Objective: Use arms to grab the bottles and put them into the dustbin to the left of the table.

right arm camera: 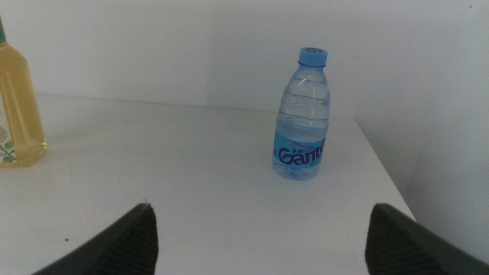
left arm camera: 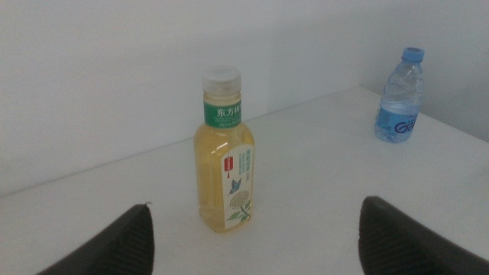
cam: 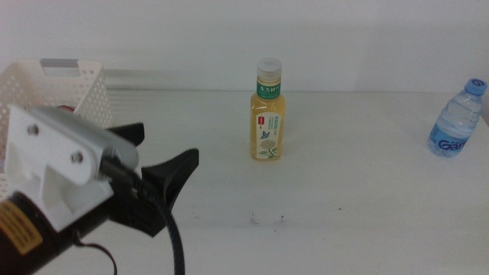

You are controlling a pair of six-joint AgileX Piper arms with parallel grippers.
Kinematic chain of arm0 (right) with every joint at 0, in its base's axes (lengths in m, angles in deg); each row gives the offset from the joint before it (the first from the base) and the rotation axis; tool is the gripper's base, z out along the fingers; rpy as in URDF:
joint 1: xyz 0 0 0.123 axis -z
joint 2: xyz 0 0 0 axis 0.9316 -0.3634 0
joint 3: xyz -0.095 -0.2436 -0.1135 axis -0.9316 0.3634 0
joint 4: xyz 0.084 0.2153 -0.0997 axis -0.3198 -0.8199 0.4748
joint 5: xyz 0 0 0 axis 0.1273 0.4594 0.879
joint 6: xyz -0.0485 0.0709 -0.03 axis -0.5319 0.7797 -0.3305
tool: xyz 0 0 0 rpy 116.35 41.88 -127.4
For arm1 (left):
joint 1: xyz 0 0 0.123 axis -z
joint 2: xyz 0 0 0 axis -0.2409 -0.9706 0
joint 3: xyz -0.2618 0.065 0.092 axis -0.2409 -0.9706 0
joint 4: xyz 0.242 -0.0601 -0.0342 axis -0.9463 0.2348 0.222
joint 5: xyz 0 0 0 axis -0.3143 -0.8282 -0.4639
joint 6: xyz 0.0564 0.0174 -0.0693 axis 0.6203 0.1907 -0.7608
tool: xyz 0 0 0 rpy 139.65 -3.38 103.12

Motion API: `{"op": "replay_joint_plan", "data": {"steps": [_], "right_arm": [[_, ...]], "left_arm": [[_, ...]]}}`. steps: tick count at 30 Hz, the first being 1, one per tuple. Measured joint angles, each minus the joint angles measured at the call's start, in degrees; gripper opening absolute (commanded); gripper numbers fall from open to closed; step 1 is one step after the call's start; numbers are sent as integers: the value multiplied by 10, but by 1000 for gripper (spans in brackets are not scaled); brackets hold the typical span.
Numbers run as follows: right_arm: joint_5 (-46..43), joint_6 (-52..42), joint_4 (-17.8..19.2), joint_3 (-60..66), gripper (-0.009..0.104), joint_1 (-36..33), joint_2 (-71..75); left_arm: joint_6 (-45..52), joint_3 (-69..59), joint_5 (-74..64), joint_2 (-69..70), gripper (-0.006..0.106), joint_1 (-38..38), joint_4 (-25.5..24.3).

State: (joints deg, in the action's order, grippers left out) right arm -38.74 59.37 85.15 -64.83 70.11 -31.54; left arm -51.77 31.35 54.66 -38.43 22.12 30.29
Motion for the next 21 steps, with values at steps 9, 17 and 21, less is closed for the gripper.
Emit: {"op": "replay_joint_plan", "data": {"steps": [9,17,21], "right_arm": [[0,0,0,0,93,0,0],[0,0,0,0,93,0,0],[0,0,0,0,93,0,0]], "left_arm": [[-6,-86,96,0,89,1,-5],[-12,-130,124,0,89,1,-31],[-12,-131,127,0,89,1,-34]]}}
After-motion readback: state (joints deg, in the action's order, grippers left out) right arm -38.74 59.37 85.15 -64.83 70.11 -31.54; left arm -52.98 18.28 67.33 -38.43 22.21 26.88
